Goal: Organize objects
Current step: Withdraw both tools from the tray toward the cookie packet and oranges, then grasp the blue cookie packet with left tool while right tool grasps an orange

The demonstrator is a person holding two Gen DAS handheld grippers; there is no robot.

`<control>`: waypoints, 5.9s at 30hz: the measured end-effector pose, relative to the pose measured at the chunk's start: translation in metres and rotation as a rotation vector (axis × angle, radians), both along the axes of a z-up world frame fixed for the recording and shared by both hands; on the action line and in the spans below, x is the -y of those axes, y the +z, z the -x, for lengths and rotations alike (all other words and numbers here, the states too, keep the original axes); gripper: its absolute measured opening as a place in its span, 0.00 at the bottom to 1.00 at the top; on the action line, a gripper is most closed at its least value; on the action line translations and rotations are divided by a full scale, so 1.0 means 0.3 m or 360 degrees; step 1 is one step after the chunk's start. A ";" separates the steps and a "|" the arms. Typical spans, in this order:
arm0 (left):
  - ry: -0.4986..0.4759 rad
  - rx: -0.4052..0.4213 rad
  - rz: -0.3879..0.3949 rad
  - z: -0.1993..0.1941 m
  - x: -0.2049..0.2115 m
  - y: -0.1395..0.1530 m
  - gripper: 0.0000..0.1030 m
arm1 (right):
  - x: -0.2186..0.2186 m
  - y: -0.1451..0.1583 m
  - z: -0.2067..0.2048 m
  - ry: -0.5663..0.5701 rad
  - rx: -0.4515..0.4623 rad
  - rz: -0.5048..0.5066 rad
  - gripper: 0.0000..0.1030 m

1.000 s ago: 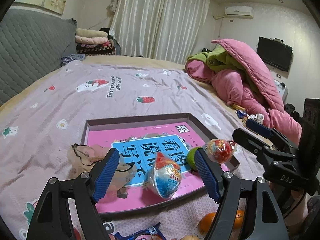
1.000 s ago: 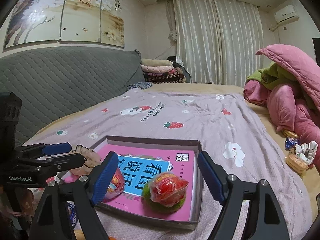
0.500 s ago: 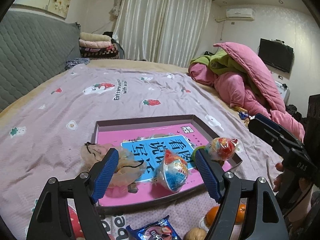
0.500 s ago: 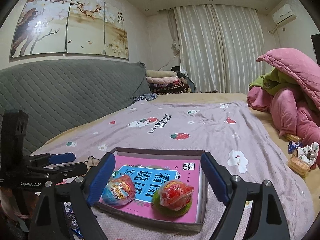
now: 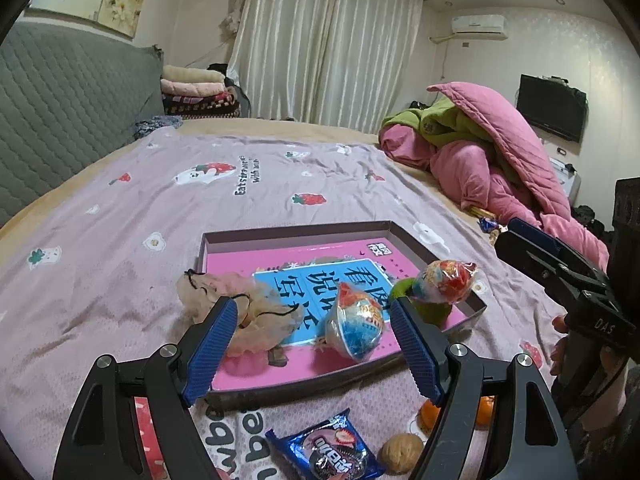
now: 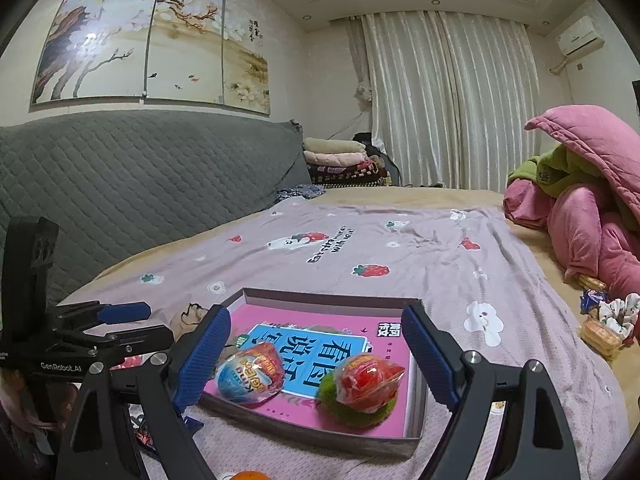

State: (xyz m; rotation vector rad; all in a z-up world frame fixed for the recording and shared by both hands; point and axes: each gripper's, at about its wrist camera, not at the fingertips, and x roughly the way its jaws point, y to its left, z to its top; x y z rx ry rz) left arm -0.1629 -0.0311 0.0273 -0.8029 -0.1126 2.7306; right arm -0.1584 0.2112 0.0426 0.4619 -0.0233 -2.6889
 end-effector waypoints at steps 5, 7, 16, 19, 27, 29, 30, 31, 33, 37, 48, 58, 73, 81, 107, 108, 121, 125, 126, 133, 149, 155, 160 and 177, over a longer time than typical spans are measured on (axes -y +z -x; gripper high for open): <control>0.0006 0.0021 -0.0001 -0.005 0.005 -0.011 0.78 | 0.014 -0.007 -0.002 0.0019 0.0016 -0.0016 0.85; 0.0007 0.0033 0.0004 -0.008 0.003 -0.017 0.78 | 0.019 -0.008 -0.002 0.0031 0.0021 -0.0017 0.85; -0.0008 0.0107 0.0030 -0.021 -0.004 -0.051 0.78 | 0.051 -0.021 -0.025 0.0081 0.0032 -0.0084 0.85; -0.0004 0.0129 0.0038 -0.024 -0.008 -0.063 0.78 | 0.062 -0.029 -0.029 0.0092 0.0045 -0.0107 0.85; 0.0003 0.0182 0.0080 -0.032 -0.015 -0.092 0.78 | 0.081 -0.045 -0.047 0.0127 0.0052 -0.0163 0.85; 0.0008 0.0191 0.0086 -0.032 -0.014 -0.097 0.78 | 0.086 -0.047 -0.053 0.0139 0.0051 -0.0170 0.85; 0.0010 0.0199 0.0081 -0.034 -0.012 -0.100 0.78 | 0.089 -0.049 -0.055 0.0144 0.0055 -0.0175 0.85; 0.0007 0.0212 0.0069 -0.033 -0.011 -0.105 0.78 | 0.093 -0.053 -0.057 0.0149 0.0059 -0.0178 0.85; 0.0000 0.0243 0.0058 -0.030 -0.013 -0.114 0.78 | 0.100 -0.063 -0.058 0.0162 0.0080 -0.0189 0.85; 0.0004 0.0278 0.0068 -0.028 -0.015 -0.131 0.78 | 0.114 -0.087 -0.061 0.0183 0.0117 -0.0220 0.85; -0.0008 0.0338 0.0094 -0.042 -0.033 -0.167 0.77 | 0.135 -0.126 -0.085 0.0243 0.0157 -0.0287 0.85; -0.0001 0.0377 0.0122 -0.049 -0.040 -0.184 0.78 | 0.152 -0.147 -0.095 0.0283 0.0181 -0.0343 0.85; -0.0009 0.0435 0.0141 -0.050 -0.053 -0.209 0.78 | 0.161 -0.206 -0.110 0.0317 0.0250 -0.0459 0.85; -0.0014 0.0451 0.0151 -0.049 -0.062 -0.217 0.78 | 0.170 -0.227 -0.113 0.0329 0.0283 -0.0518 0.85; 0.0021 0.0580 0.0156 -0.027 -0.061 -0.264 0.78 | 0.190 -0.273 -0.134 0.0387 0.0291 -0.0674 0.85; 0.0025 0.0580 0.0159 -0.028 -0.062 -0.265 0.78 | 0.189 -0.275 -0.133 0.0385 0.0293 -0.0681 0.85; 0.0064 0.0604 0.0174 -0.030 -0.072 -0.274 0.77 | 0.208 -0.306 -0.138 0.0399 0.0299 -0.0771 0.84; 0.0069 0.0620 0.0202 -0.028 -0.086 -0.278 0.77 | 0.211 -0.315 -0.130 0.0396 0.0310 -0.0788 0.84; 0.0066 0.0630 0.0202 -0.026 -0.090 -0.282 0.77 | 0.212 -0.317 -0.128 0.0397 0.0312 -0.0793 0.84; 0.0078 0.0649 0.0209 -0.019 -0.099 -0.289 0.77 | 0.224 -0.330 -0.119 0.0422 0.0338 -0.0838 0.71; 0.0132 0.0695 0.0234 -0.004 -0.109 -0.303 0.78 | 0.259 -0.361 -0.108 0.0516 0.0427 -0.0931 0.47; 0.0150 0.0705 0.0262 -0.001 -0.119 -0.306 0.78 | 0.259 -0.367 -0.096 0.0528 0.0464 -0.0917 0.40; 0.0165 0.0756 0.0207 0.010 -0.104 -0.310 0.78 | 0.254 -0.362 -0.085 0.0522 0.0498 -0.0902 0.38; 0.0155 0.0762 0.0183 0.005 -0.108 -0.291 0.62 | 0.259 -0.339 -0.071 0.0484 0.0441 -0.0887 0.38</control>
